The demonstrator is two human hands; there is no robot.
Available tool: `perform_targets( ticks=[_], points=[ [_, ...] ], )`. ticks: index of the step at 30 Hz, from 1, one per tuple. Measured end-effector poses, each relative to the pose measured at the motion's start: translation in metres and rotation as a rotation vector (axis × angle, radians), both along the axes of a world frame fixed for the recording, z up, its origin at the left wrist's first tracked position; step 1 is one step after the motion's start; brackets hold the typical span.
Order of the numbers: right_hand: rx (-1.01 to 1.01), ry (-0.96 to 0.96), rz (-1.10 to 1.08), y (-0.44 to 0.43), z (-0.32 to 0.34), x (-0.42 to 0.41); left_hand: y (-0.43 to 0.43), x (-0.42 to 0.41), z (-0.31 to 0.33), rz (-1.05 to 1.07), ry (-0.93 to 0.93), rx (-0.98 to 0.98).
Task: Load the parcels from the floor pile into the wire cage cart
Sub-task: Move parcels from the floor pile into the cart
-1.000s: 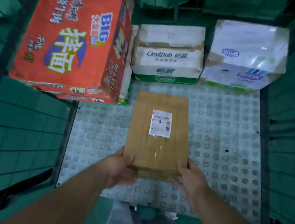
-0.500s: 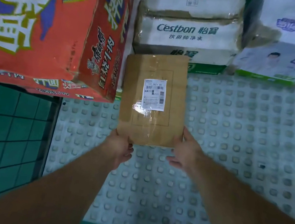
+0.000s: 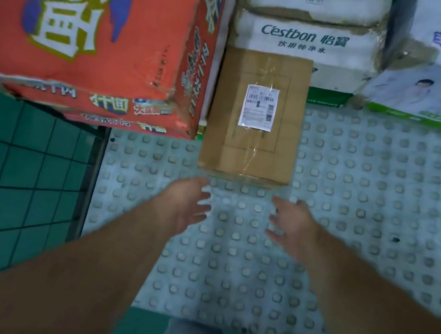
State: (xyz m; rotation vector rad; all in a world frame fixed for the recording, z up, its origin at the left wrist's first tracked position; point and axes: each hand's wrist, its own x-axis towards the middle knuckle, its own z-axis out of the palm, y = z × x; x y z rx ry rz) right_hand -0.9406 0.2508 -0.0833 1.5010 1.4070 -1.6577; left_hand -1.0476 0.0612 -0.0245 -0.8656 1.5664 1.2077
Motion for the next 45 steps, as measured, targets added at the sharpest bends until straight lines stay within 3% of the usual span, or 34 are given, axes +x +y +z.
perform_targets(
  ticks=[2, 5, 11, 16, 23, 32, 41, 45],
  points=[
    [0.011, -0.098, 0.039, -0.025, 0.020, 0.037, -0.017, 0.043, 0.024, -0.044, -0.098, -0.007],
    [-0.144, -0.176, 0.091, -0.074, 0.069, 0.091, -0.053, 0.115, 0.058, -0.027, -0.164, -0.064],
    [-0.200, -0.168, 0.646, -0.142, 0.170, 0.182, -0.116, 0.250, 0.144, 0.109, -0.209, -0.140],
    [-0.243, -0.160, 0.877, -0.165, 0.248, 0.229, -0.141, 0.346, 0.218, 0.339, -0.167, -0.158],
    [-0.084, -0.084, 1.317, -0.206, 0.313, 0.242, -0.176, 0.452, 0.294, 0.730, -0.053, -0.106],
    [-0.058, 0.140, 1.798, -0.368, 0.366, 0.322, -0.258, 0.656, 0.335, 1.290, -0.028, -0.170],
    [-0.093, 0.165, 2.098, -0.476, 0.390, 0.500, -0.309, 0.846, 0.345, 1.626, -0.039, -0.150],
    [-0.110, 0.164, 2.174, -0.501, 0.400, 0.547, -0.333, 0.892, 0.343, 1.670, -0.049, -0.177]
  ],
)
